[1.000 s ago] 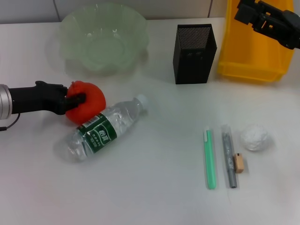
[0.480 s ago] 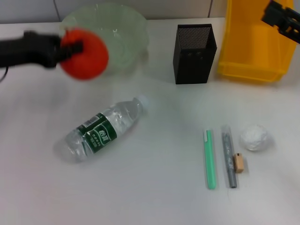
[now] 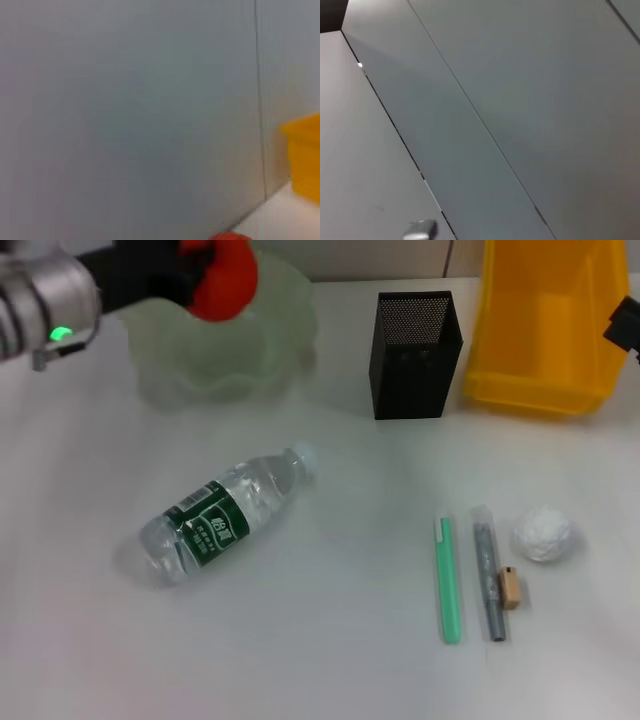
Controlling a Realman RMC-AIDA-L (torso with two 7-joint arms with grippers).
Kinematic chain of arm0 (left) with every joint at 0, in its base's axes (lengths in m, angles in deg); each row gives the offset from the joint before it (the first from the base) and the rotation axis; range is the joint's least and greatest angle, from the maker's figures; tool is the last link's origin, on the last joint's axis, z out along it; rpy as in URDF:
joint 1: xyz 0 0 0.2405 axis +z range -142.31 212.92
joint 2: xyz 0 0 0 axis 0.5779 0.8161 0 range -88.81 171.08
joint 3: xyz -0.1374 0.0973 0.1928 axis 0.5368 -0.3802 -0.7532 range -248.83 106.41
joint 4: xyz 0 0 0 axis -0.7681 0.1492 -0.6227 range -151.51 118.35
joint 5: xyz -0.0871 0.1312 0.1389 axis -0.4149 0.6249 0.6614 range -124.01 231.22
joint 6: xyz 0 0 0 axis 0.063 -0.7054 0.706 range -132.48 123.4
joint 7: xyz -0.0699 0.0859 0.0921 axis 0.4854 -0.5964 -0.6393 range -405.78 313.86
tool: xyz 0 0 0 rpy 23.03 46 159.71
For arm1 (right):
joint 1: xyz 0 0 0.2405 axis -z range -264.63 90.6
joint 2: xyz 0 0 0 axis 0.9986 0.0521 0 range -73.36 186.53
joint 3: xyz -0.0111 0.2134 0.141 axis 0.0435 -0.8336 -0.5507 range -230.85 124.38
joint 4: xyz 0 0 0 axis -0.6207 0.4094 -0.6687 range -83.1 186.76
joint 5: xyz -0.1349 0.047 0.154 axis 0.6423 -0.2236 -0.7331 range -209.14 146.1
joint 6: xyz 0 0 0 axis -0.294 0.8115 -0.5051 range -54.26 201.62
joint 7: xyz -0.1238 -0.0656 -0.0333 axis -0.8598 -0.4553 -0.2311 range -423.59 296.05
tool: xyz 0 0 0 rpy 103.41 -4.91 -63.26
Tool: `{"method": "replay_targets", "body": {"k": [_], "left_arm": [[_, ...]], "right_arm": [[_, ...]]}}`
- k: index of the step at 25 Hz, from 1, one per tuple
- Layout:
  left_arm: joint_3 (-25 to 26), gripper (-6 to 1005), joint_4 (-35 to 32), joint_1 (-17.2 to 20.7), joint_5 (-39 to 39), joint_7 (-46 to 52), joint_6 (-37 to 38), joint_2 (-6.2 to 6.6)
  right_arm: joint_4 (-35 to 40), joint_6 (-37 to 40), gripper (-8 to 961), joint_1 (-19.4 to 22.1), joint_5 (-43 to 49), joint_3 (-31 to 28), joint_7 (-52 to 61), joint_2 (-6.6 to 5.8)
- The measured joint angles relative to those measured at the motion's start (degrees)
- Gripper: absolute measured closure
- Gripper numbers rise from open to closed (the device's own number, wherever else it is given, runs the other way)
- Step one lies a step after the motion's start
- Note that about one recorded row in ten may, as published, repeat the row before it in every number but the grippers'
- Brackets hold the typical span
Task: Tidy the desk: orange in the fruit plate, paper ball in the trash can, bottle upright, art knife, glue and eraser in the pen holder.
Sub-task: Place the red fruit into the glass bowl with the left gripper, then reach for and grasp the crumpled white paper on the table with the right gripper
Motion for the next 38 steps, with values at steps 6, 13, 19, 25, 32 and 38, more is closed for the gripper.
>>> {"method": "replay_targets", "body": {"k": [6, 13, 19, 25, 32, 38], "left_arm": [[-9.07, 909, 5.7, -1.37, -10.93, -7.9, -9.13, -0.05], [-11.6, 866, 7.49, 0.3, -21.11, -14.65, -9.9, -0.01], [-14.69, 620, 8.68, 1.03, -27.25, -18.71, -10.13, 0.0], [-15.33, 407, 8.34, 1.58, -30.33, -20.22, -9.65, 0.0], [-15.38, 240, 4.95, 5.7, -35.98, -19.37, 0.01, 0.25], [-15.38, 208, -2.88, 13.07, -37.97, -12.78, 12.01, 0.49]], "right_arm": [[-0.07, 1.43, 139, 0.74, 0.11, -0.01, 0.12, -0.51], [0.0, 2.46, 139, -1.59, 0.15, 0.39, 1.44, -1.52], [0.18, 2.46, 140, -3.38, 0.37, 0.79, 2.18, -2.07], [2.13, 2.8, 140, -4.86, 1.25, 2.26, 5.54, -2.49], [16.58, 4.86, 140, -5.47, 4.48, 8.1, 18.33, -2.29], [42.43, 4.84, 140, -6.02, 16.22, 13.9, 40.88, -0.21]]}}
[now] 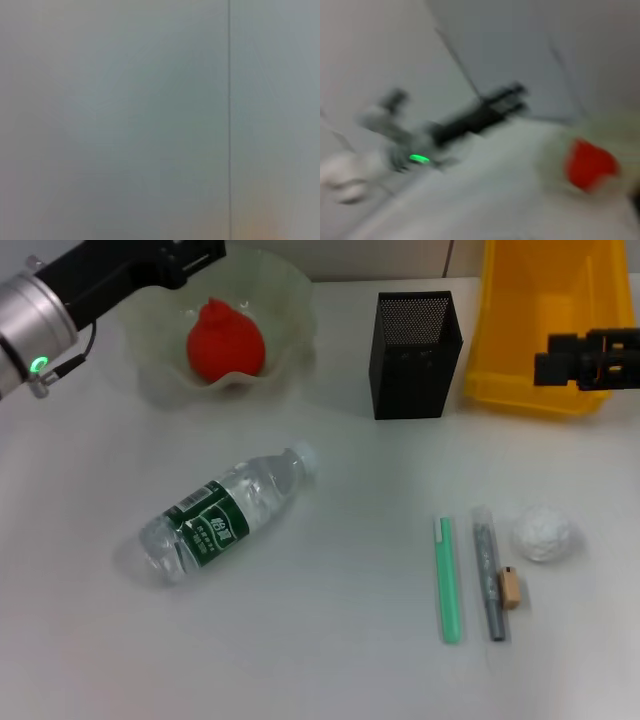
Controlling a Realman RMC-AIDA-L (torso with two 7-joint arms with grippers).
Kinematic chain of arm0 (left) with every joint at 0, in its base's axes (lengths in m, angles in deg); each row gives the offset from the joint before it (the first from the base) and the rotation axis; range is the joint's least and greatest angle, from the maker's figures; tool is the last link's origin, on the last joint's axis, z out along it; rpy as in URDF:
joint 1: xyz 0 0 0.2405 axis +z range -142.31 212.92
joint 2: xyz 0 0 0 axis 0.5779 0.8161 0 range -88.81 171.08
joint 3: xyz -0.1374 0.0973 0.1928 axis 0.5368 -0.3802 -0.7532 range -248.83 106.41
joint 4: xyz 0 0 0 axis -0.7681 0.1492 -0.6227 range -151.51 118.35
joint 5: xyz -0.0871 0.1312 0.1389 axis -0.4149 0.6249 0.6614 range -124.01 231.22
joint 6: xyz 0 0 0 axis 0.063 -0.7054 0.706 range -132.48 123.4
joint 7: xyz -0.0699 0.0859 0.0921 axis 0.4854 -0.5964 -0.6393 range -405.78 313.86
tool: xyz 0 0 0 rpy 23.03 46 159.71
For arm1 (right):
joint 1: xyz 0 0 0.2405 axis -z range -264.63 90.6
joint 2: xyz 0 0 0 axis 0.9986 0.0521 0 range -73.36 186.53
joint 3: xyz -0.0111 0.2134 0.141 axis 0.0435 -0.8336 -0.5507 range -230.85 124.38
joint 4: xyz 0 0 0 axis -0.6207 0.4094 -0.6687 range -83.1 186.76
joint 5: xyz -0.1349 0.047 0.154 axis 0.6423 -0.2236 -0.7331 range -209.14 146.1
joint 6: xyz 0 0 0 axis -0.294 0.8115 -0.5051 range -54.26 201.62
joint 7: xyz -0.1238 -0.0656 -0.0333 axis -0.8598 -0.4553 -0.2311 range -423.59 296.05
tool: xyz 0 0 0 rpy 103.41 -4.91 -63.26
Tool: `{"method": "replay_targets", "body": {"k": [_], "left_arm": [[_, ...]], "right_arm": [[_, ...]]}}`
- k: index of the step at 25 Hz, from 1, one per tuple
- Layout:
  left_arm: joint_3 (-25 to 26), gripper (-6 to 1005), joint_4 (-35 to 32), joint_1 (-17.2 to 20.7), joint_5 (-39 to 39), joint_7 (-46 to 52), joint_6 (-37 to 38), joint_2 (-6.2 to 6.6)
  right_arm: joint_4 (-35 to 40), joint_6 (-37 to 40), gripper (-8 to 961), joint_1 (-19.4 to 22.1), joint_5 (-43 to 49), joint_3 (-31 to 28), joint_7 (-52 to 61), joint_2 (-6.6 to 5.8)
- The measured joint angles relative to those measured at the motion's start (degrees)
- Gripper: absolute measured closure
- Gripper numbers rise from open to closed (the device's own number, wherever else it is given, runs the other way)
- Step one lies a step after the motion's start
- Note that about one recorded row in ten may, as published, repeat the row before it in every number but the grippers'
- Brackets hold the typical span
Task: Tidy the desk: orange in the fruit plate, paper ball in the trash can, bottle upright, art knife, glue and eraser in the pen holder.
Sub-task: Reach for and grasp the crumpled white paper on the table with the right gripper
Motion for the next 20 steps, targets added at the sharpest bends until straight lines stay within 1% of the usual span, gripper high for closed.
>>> {"method": "replay_targets", "body": {"k": [2, 3, 4, 5, 6, 7, 9, 10, 11, 13, 14, 15, 16, 17, 18, 20], "left_arm": [[0.0, 209, -0.29, 0.43, -0.02, 0.35, 0.7, 0.0], [0.0, 209, -0.56, 0.86, -0.05, 0.86, 1.37, 0.0], [0.0, 209, -0.78, 1.17, -0.07, 1.32, 1.75, -0.01], [0.0, 210, -0.96, 1.47, -0.08, 1.96, 1.91, 0.0], [0.01, 210, -0.97, 1.54, -0.08, 2.12, 1.91, 0.03], [0.0, 210, -0.99, 1.59, -0.07, 2.34, 1.93, 0.03], [0.0, 211, -1.07, 1.6, 0.08, 2.62, 1.94, 0.07], [0.0, 211, -1.09, 1.6, 0.13, 2.68, 1.9, 0.07], [0.0, 211, -1.09, 1.6, 0.13, 2.68, 1.9, 0.07], [0.01, 211, -1.04, 1.6, -0.02, 2.7, 1.81, 0.07], [0.01, 212, -1.04, 1.6, -0.02, 2.7, 1.81, 0.07], [0.05, 212, -1.04, 1.6, -0.11, 2.72, 1.82, 0.06], [0.05, 212, -1.04, 1.6, -0.11, 2.72, 1.82, 0.06], [0.07, 212, -1.04, 1.6, -0.13, 2.72, 1.77, 0.06], [0.08, 213, -1.05, 1.6, -0.13, 2.73, 1.69, 0.05], [0.18, 213, -0.93, 1.29, -0.16, 2.72, 1.56, 0.03]], "right_arm": [[7.09, -0.51, 140, -1.06, 8.23, 1.43, 8.03, 0.74], [9.12, -0.53, 140, -1.7, 12.13, 2.43, 10.87, 0.87], [11.31, -0.39, 140, -2.52, 17.45, 3.85, 14.19, 1.0], [12.4, -0.28, 140, -3.91, 25.37, 7.17, 18.1, 1.02], [12.4, -0.28, 140, -3.91, 25.37, 7.17, 18.1, 1.02], [12.34, -0.29, 140, -4.61, 29.36, 9.0, 19.7, 1.05], [11.21, -1.11, 140, -5.68, 34.35, 11.61, 20.9, 1.25], [9.07, -2.66, 140, -6.45, 38.24, 13.99, 21.31, 1.61], [9.07, -2.66, 140, -6.45, 38.24, 13.99, 21.31, 1.61], [5.87, -5.29, 140, -6.89, 40.85, 16.53, 21.34, 1.79], [5.87, -5.29, 140, -6.89, 40.85, 16.53, 21.34, 1.79], [3.39, -7.24, 140, -7.0, 41.27, 17.59, 20.87, 1.8], [3.39, -7.24, 140, -7.0, 41.27, 17.59, 20.87, 1.8], [1.02, -8.73, 140, -7.17, 41.34, 17.93, 20.16, 1.8], [1.02, -8.73, 140, -7.17, 41.34, 17.93, 20.16, 1.8], [-2.78, -10.5, 140, -7.97, 41.45, 18.03, 19.15, 1.74]]}}
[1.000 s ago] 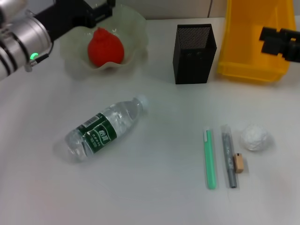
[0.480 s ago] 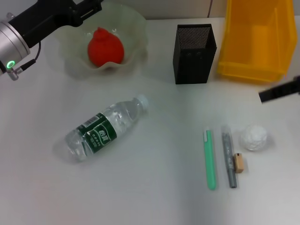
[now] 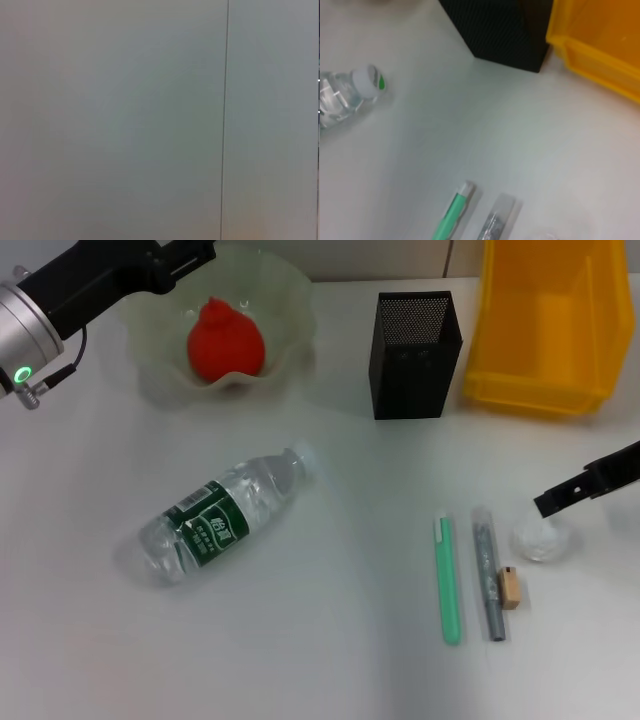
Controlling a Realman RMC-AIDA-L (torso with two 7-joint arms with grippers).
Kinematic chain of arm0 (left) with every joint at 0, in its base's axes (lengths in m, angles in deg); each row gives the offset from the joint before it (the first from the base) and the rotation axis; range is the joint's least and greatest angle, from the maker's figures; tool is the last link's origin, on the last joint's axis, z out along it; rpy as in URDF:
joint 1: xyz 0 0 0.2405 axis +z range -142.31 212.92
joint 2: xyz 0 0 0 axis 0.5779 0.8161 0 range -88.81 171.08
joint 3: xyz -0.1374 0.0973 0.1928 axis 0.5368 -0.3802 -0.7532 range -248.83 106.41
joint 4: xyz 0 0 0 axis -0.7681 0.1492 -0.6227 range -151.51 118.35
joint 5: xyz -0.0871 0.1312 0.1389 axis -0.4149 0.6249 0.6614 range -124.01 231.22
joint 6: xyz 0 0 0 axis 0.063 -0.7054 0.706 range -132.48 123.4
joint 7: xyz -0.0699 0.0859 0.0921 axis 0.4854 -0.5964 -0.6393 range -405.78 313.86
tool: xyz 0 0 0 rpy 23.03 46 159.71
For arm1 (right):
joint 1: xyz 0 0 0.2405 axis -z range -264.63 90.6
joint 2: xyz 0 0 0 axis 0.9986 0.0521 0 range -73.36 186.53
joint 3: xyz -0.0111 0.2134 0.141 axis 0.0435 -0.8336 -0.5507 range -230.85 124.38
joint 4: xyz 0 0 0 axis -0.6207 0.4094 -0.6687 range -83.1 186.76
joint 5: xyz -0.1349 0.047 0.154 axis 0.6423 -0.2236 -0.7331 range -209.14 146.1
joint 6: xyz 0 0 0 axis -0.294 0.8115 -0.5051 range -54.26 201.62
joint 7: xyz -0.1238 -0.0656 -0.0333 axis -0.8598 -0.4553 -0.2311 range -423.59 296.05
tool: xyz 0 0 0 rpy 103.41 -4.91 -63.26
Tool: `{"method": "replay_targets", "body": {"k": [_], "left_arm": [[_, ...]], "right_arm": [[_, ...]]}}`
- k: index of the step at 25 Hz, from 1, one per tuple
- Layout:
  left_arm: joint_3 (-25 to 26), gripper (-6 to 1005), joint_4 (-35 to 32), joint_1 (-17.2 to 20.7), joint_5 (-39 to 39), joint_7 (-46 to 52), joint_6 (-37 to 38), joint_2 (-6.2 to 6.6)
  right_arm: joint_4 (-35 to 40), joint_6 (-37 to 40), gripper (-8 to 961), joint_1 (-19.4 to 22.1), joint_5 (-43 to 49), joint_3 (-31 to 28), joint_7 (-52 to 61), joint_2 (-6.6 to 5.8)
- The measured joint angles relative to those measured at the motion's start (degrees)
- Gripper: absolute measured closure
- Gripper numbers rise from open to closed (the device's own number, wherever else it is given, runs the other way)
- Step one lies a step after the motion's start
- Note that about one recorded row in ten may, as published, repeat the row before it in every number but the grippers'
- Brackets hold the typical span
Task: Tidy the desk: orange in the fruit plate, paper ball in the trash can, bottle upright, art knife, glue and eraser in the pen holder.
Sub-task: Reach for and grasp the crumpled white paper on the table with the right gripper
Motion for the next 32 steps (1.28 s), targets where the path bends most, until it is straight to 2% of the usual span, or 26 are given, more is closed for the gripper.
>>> {"method": "replay_targets", "body": {"k": [10, 15, 32], "left_arm": [[0.1, 212, 0.25, -0.65, -0.05, -0.49, -1.26, -0.11], [0.2, 213, 0.26, -0.66, -0.04, -0.54, -1.33, -0.18], [0.36, 213, 0.58, -0.66, -0.04, -0.56, -1.33, -0.17]], "right_arm": [[-7.63, -2.0, 140, -3.43, 2.7, 0.12, -0.98, -0.3], [-9.9, -2.92, 141, -4.56, 5.17, 0.99, -1.01, -0.07], [-15.67, -5.07, 141, -7.09, 4.74, 1.64, -1.93, 0.05]]}}
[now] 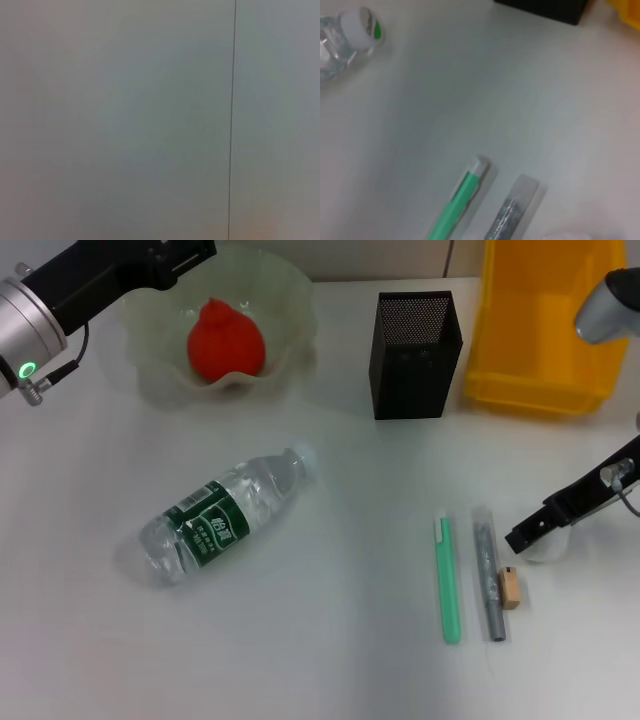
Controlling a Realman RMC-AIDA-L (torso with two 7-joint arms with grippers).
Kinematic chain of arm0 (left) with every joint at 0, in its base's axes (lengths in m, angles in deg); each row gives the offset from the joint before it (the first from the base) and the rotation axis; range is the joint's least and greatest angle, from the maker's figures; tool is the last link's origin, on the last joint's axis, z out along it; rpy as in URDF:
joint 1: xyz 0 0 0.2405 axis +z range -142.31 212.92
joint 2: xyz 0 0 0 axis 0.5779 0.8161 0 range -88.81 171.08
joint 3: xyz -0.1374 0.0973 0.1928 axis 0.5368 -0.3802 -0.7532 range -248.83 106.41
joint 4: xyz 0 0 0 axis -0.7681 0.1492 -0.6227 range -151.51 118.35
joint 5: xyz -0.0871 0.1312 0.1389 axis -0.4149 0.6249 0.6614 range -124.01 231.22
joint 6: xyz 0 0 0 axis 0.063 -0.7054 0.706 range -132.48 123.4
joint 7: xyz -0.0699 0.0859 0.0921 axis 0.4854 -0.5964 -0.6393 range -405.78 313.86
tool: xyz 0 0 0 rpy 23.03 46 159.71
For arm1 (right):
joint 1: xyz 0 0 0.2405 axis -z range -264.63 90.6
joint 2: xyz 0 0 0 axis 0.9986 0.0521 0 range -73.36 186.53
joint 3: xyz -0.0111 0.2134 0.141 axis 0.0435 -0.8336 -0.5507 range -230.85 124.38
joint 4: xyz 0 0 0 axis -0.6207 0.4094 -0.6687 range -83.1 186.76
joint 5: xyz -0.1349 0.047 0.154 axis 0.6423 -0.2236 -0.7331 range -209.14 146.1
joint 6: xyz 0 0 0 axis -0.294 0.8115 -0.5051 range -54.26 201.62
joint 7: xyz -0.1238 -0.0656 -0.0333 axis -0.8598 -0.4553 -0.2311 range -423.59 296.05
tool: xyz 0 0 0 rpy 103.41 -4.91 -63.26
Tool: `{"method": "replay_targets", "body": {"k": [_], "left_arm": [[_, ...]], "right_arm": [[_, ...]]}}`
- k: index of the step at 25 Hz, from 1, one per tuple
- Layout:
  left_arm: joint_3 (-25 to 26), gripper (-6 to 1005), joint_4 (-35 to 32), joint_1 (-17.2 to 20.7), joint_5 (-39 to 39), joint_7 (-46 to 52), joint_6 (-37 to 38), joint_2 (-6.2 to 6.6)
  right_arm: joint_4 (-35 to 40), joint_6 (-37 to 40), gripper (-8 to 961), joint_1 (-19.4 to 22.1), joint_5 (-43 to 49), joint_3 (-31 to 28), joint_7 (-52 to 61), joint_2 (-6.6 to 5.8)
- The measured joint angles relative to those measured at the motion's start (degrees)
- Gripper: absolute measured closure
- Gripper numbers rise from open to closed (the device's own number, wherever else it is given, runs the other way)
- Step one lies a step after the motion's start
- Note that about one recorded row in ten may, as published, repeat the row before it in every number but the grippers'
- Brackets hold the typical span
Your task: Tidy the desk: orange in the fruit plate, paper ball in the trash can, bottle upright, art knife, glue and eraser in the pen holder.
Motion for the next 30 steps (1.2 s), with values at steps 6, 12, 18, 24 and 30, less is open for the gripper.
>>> {"method": "replay_targets", "body": {"k": [6, 12, 18, 24, 30], "left_arm": [[0.0, 213, 0.0, 0.0, 0.0, 0.0, 0.0, 0.0], [0.0, 213, -0.21, 0.0, 0.0, 0.02, 0.0, -0.03], [-0.01, 214, -0.37, 0.0, 0.01, 0.46, 0.01, -0.09], [-0.05, 214, -0.57, -0.05, -0.01, 0.63, 0.04, -0.03], [-0.14, 214, -0.6, -0.14, -0.02, 0.67, 0.03, -0.01]], "right_arm": [[-0.48, 0.06, 215, -0.41, 0.38, 0.0, -0.01, -0.12], [-0.43, 0.36, 468, -0.42, 0.42, -0.09, -0.01, -0.47], [4.36, 1.89, 489, 1.97, -0.75, -4.05, -1.23, -2.64], [6.34, 6.25, 471, 3.49, -10.78, -16.86, -8.8, -5.27], [-0.27, 1.33, 453, 7.51, -30.71, -25.77, -23.65, -7.36]]}}
